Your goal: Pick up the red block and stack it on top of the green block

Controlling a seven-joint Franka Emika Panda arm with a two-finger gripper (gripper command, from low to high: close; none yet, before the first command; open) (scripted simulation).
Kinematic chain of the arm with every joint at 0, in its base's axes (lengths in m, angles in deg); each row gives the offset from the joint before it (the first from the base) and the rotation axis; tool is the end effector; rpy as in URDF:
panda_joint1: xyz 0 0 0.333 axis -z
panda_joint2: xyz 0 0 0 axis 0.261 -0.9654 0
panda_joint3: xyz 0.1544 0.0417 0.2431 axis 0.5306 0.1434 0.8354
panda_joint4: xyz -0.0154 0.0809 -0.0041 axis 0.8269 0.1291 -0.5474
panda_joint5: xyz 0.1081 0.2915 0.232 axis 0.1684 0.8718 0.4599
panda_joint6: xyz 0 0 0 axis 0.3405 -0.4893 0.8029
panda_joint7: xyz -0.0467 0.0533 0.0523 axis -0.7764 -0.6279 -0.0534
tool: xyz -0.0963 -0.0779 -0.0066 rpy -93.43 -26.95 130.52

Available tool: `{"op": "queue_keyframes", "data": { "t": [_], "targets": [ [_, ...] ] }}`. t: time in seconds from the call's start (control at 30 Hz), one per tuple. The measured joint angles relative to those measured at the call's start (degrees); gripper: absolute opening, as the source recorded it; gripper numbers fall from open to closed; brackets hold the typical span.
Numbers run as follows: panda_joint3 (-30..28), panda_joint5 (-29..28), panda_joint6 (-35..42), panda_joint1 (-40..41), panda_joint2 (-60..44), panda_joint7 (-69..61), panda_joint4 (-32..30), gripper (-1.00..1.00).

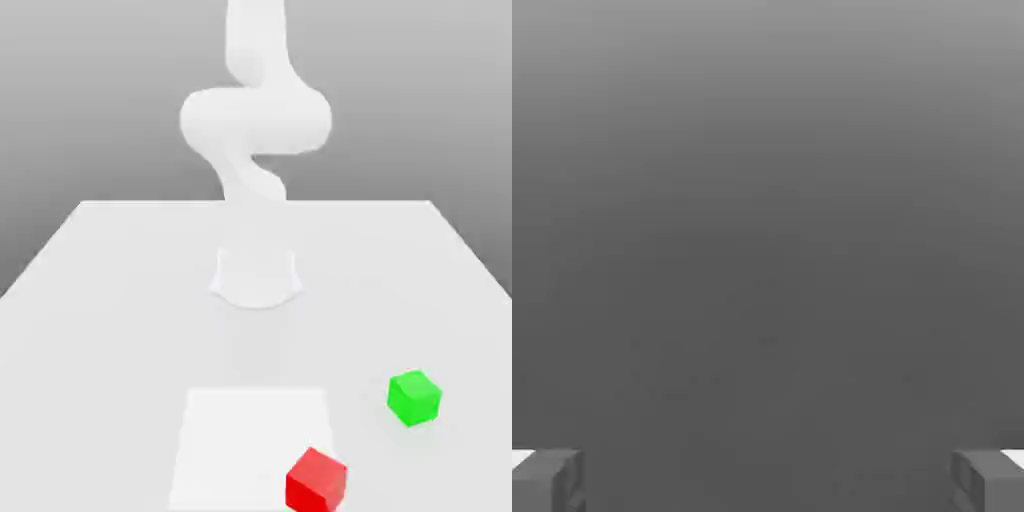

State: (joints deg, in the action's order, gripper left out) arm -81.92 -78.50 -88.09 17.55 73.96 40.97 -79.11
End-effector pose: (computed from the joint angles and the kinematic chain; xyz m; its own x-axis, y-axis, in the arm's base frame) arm 0.4030 0.0076 0.6443 0.4726 -0.7488 0.4648 -0.5785 -0.6614 -0.4774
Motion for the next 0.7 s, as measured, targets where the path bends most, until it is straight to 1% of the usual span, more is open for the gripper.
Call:
{"op": "queue_keyframes", "data": {
  "t": [0.2,0.4,0.57,0.7],
  "targets": [
    [6.5,-3.9,-4.0,5.2,-12.8,11.9,-1.3,0.0],
    [10.7,-8.4,-7.8,8.2,-25.4,24.0,-2.6,0.0],
    [12.3,-11.4,-11.0,8.8,-35.8,33.5,-3.7,0.0],
    [12.5,-11.9,-13.8,8.2,-43.7,39.8,-4.6,0.0]
  ]
}}
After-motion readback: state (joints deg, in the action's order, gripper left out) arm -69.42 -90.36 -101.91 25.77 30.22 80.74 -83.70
